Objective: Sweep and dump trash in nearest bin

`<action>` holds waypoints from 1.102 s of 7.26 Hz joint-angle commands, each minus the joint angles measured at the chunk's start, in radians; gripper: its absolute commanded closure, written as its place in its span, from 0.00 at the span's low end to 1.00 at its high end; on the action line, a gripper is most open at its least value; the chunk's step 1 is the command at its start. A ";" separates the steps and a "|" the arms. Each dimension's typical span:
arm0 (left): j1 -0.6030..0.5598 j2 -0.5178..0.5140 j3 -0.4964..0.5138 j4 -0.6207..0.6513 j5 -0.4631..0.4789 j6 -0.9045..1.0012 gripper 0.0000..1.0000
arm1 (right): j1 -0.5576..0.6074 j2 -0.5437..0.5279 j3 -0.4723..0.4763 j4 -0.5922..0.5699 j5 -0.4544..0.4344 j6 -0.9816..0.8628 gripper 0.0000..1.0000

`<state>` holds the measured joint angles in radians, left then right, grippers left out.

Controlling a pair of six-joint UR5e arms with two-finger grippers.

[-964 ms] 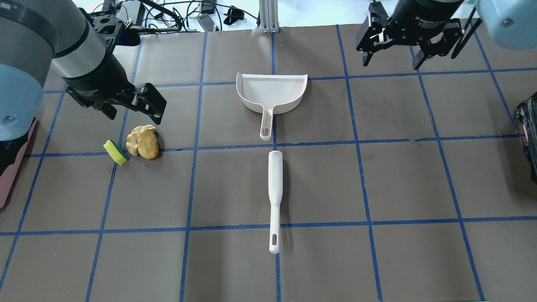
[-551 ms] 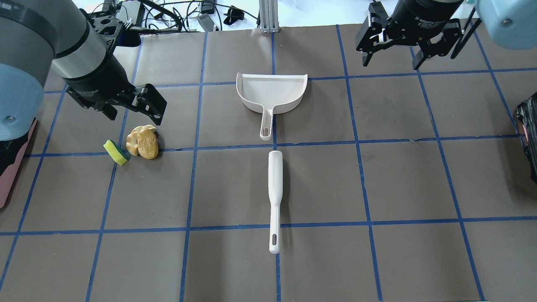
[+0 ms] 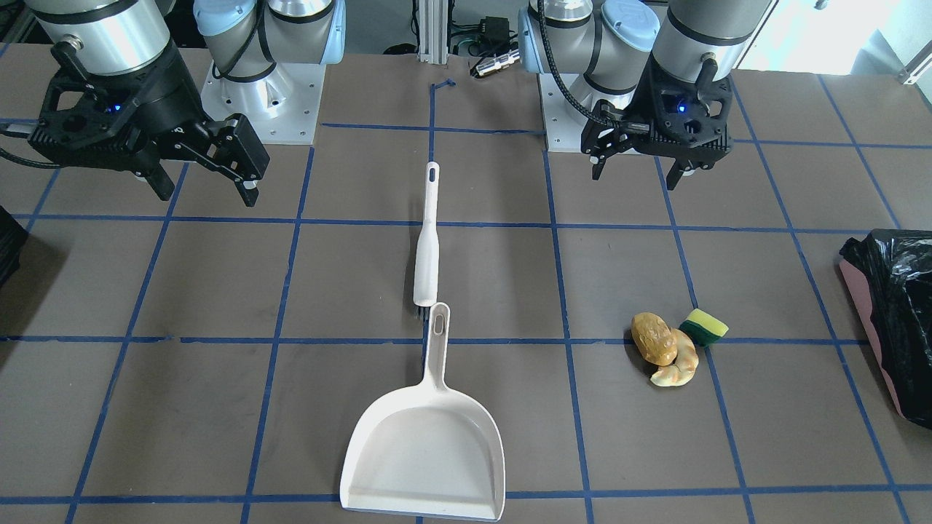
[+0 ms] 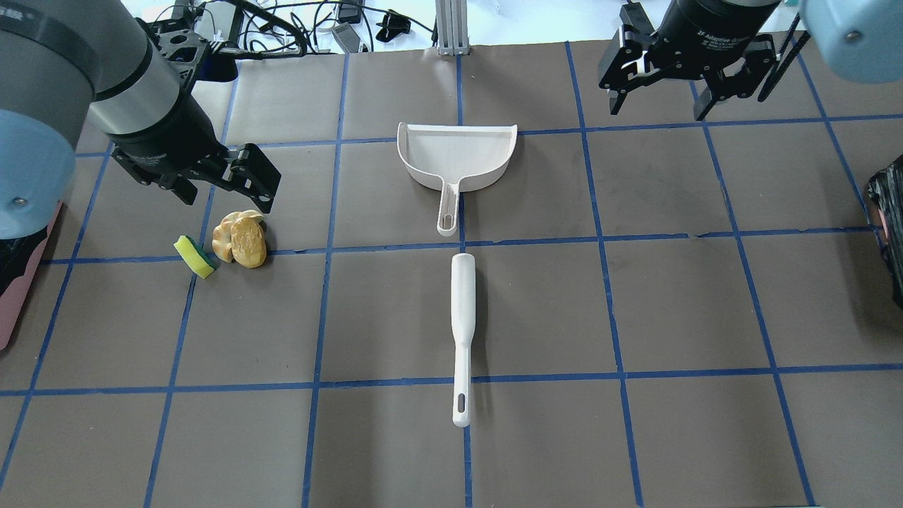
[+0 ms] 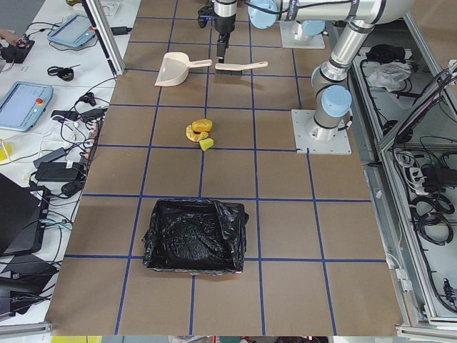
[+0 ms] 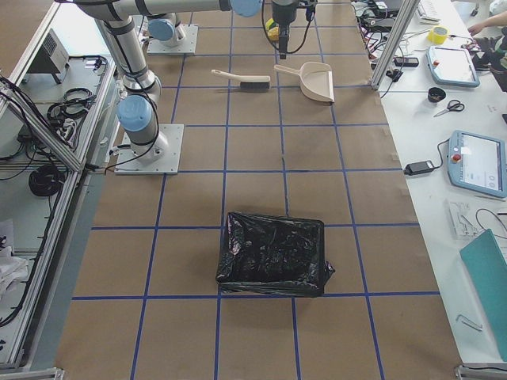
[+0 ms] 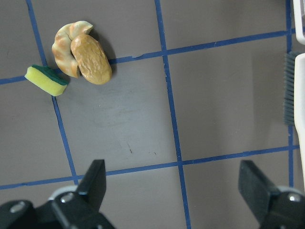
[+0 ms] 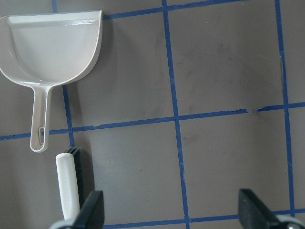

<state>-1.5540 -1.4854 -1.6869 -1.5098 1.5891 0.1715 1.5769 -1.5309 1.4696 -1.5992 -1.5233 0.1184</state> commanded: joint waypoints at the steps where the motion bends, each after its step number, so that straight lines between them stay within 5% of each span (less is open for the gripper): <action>1: 0.000 -0.038 0.009 0.013 -0.001 -0.010 0.00 | -0.003 0.000 -0.005 0.002 0.000 -0.003 0.00; 6: -0.040 -0.205 0.027 0.241 -0.070 -0.116 0.00 | 0.027 -0.003 0.027 0.048 0.029 0.010 0.00; 8: -0.081 -0.313 0.135 0.224 -0.064 -0.132 0.00 | 0.221 -0.002 0.203 0.035 0.041 0.068 0.00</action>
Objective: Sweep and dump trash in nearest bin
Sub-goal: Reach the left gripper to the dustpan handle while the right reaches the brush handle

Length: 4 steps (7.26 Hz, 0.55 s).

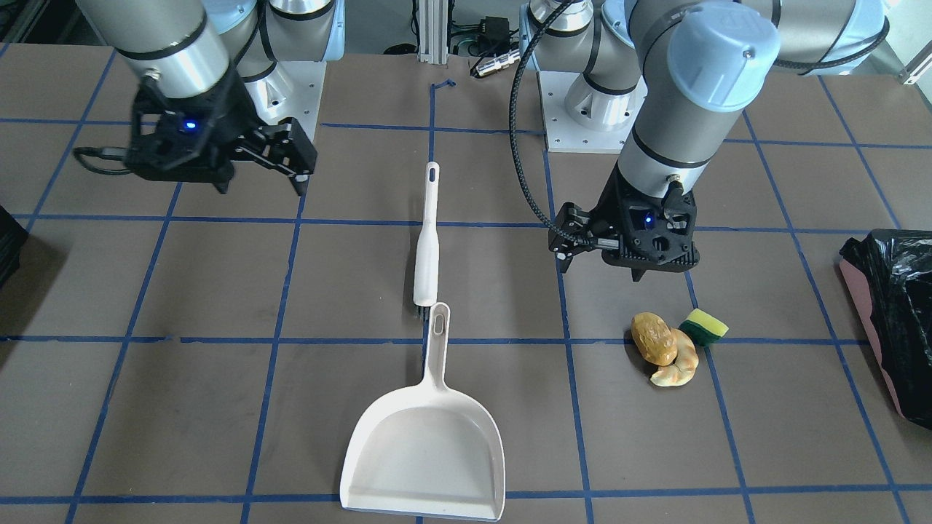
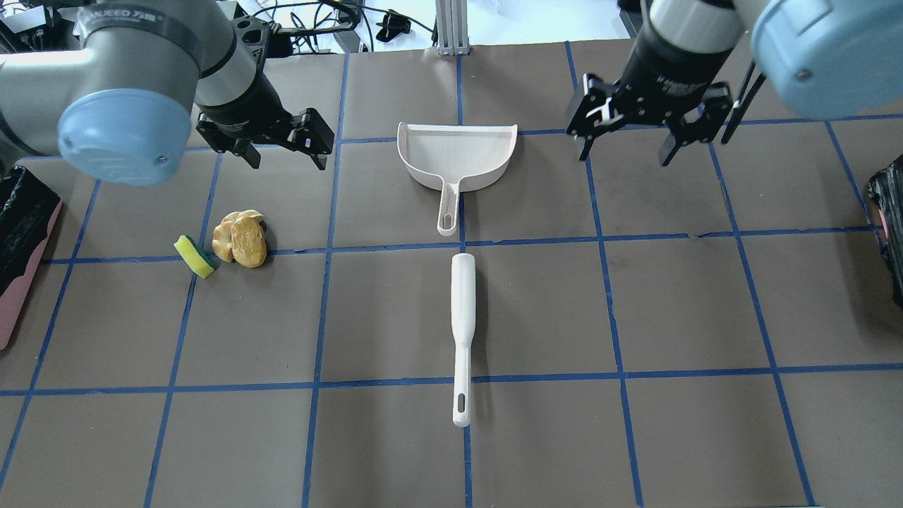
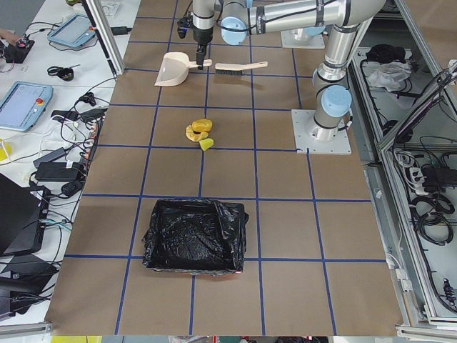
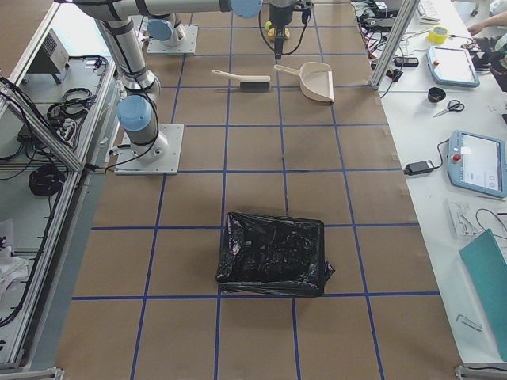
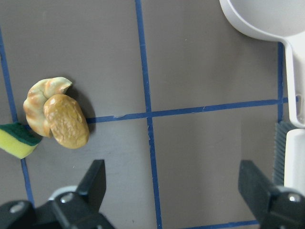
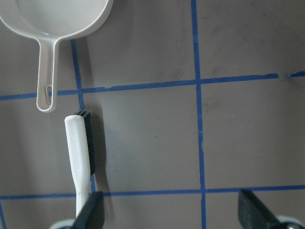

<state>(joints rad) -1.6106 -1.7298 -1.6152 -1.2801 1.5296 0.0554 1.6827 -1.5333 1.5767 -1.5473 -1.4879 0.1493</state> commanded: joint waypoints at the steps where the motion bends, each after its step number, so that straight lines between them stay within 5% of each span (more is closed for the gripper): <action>1: -0.067 -0.142 0.119 -0.005 -0.002 -0.072 0.00 | 0.199 0.004 0.156 -0.104 0.006 0.135 0.00; 4: -0.147 -0.336 0.321 -0.005 -0.009 -0.156 0.00 | 0.302 0.005 0.337 -0.300 0.003 0.240 0.00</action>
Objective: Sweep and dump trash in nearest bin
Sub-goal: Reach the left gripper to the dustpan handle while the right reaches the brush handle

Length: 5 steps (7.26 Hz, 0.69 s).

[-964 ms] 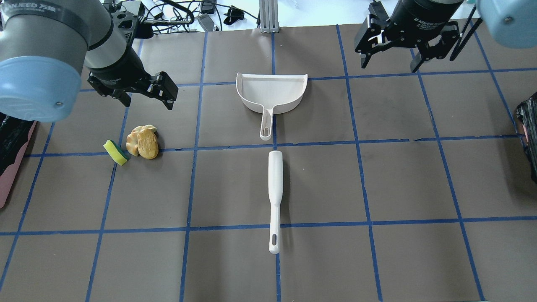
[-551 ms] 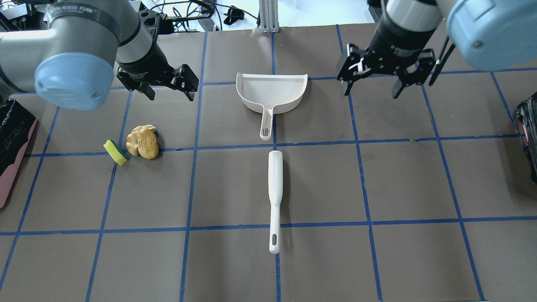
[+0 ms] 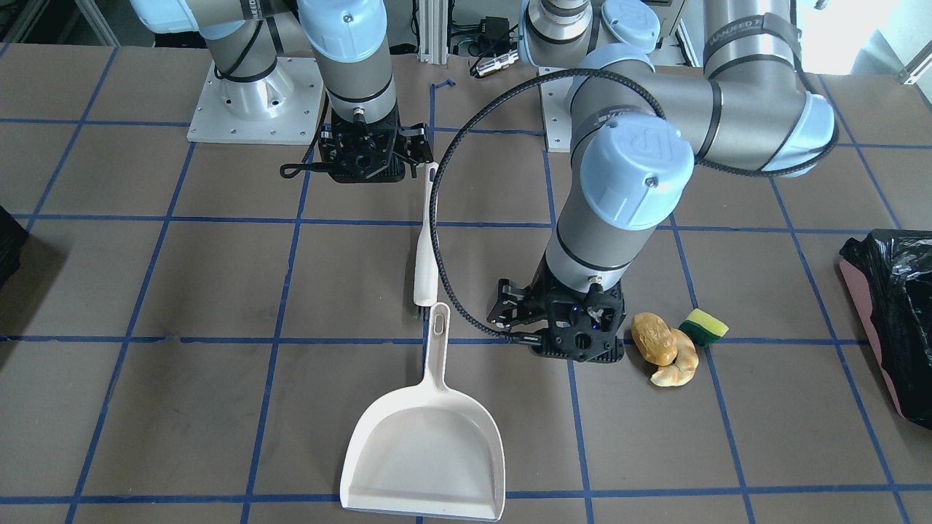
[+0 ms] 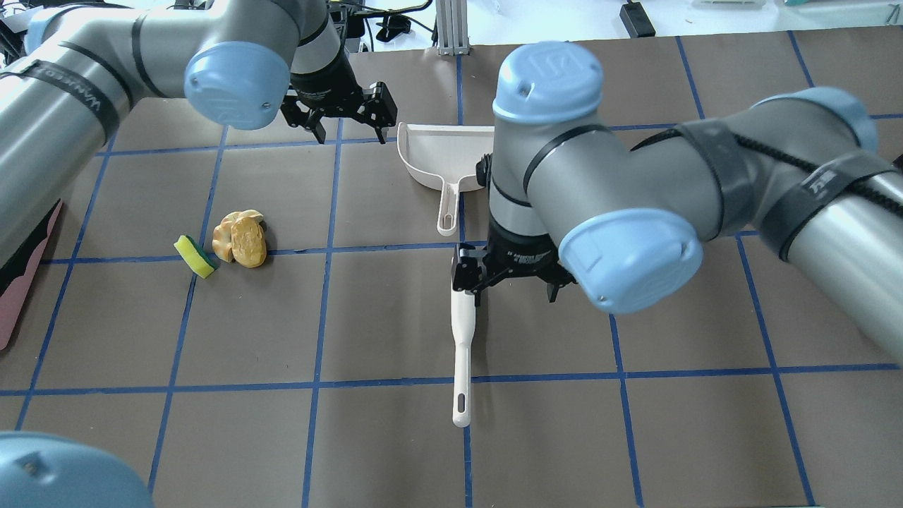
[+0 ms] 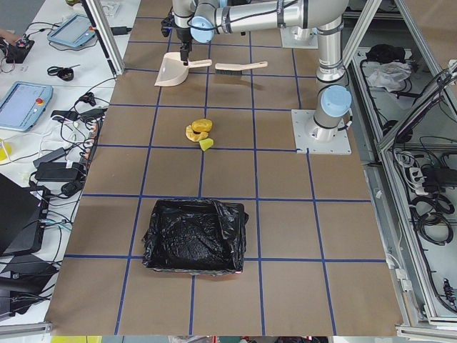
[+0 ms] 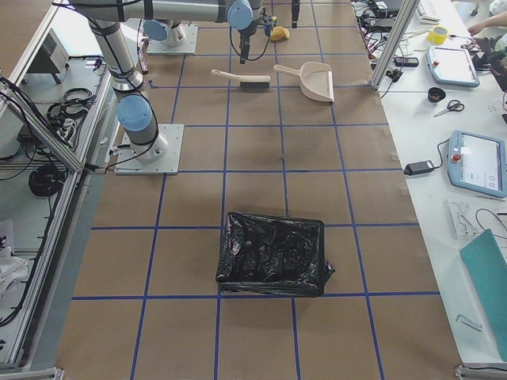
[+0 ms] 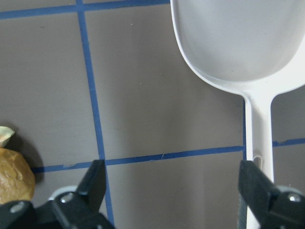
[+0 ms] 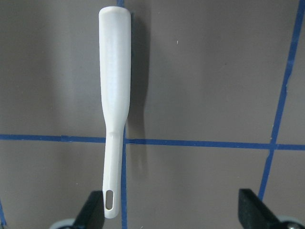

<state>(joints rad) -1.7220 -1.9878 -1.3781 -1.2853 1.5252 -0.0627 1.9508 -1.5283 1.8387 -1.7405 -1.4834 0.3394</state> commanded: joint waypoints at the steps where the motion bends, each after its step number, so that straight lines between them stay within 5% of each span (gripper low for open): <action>1: -0.072 -0.135 0.121 0.000 -0.006 -0.081 0.00 | 0.075 0.037 0.109 -0.175 -0.003 0.067 0.00; 3: -0.129 -0.184 0.105 0.014 -0.007 -0.138 0.00 | 0.155 0.126 0.117 -0.250 -0.014 0.126 0.00; 5: -0.137 -0.174 -0.028 0.128 -0.011 -0.134 0.07 | 0.169 0.169 0.128 -0.264 -0.017 0.156 0.04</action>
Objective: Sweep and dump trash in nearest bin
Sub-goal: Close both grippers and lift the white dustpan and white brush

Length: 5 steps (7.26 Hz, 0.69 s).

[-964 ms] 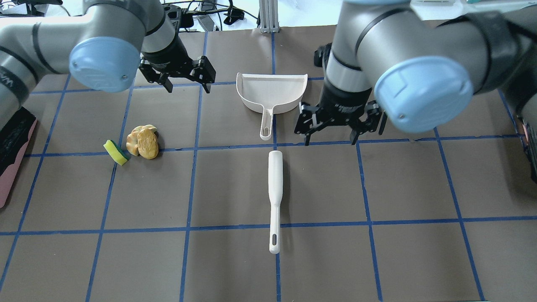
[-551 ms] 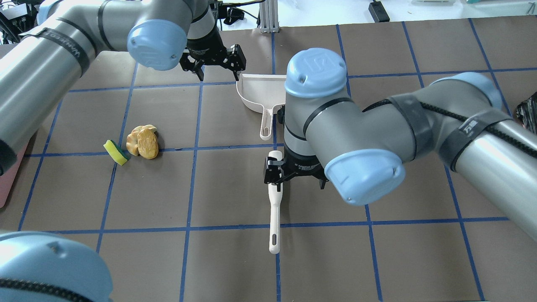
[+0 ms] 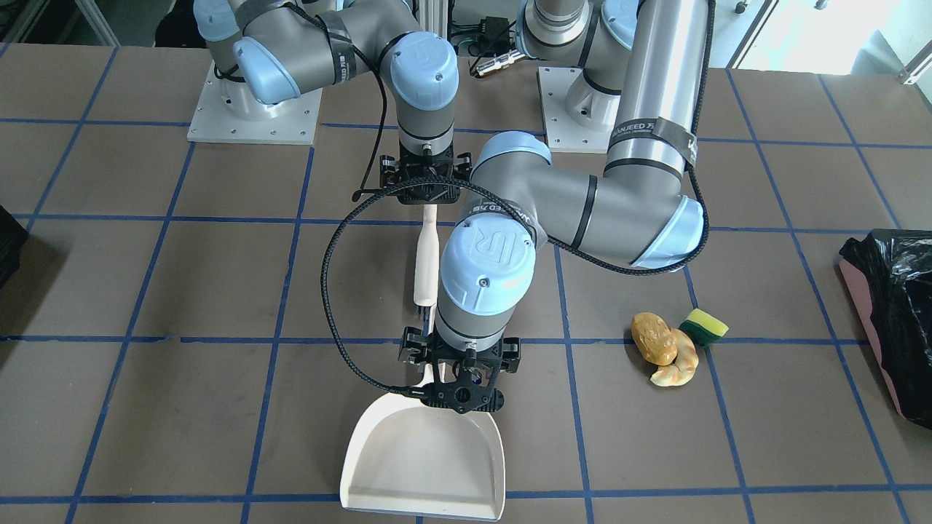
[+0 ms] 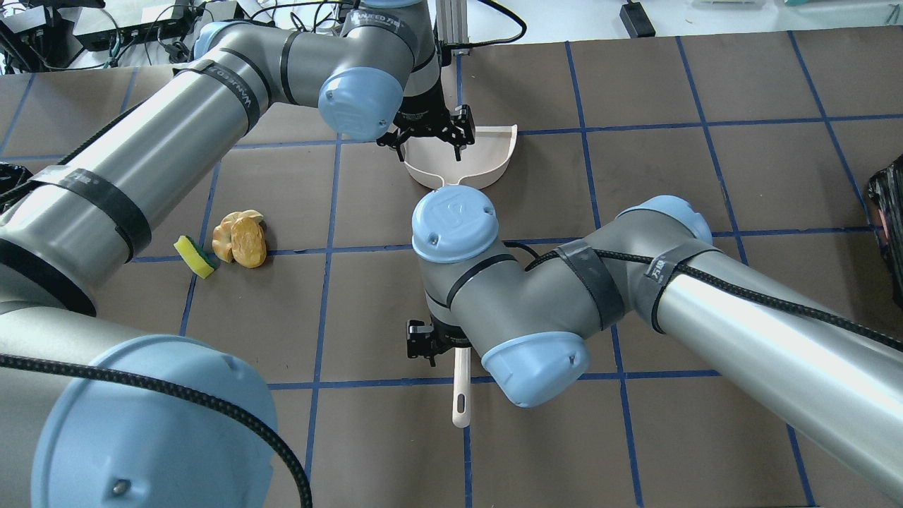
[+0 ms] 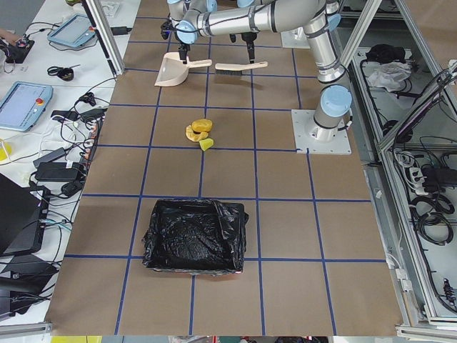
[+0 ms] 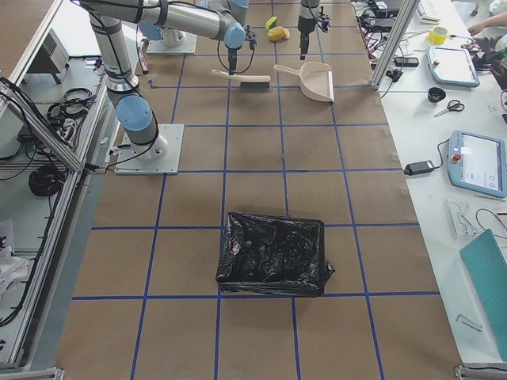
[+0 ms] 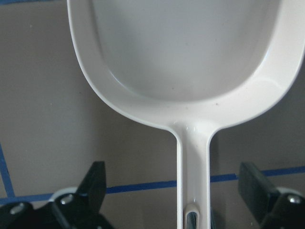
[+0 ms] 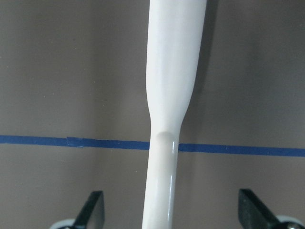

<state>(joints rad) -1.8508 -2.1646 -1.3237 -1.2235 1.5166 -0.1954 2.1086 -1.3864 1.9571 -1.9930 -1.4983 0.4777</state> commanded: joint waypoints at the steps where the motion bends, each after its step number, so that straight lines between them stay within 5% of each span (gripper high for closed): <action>1: -0.017 0.025 -0.138 0.094 -0.003 0.002 0.09 | 0.011 0.027 0.029 -0.012 0.003 0.018 0.07; 3: -0.039 0.034 -0.149 0.096 -0.013 -0.015 0.10 | 0.011 0.027 0.040 -0.012 0.013 0.021 0.15; 4: -0.041 0.040 -0.152 0.098 -0.054 -0.022 0.10 | 0.011 0.027 0.043 -0.010 0.015 0.031 0.27; 5: -0.041 0.039 -0.160 0.096 -0.056 -0.016 0.22 | 0.011 0.027 0.045 -0.010 0.016 0.035 0.30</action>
<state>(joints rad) -1.8893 -2.1274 -1.4750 -1.1279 1.4779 -0.2121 2.1199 -1.3592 1.9987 -2.0039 -1.4846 0.5056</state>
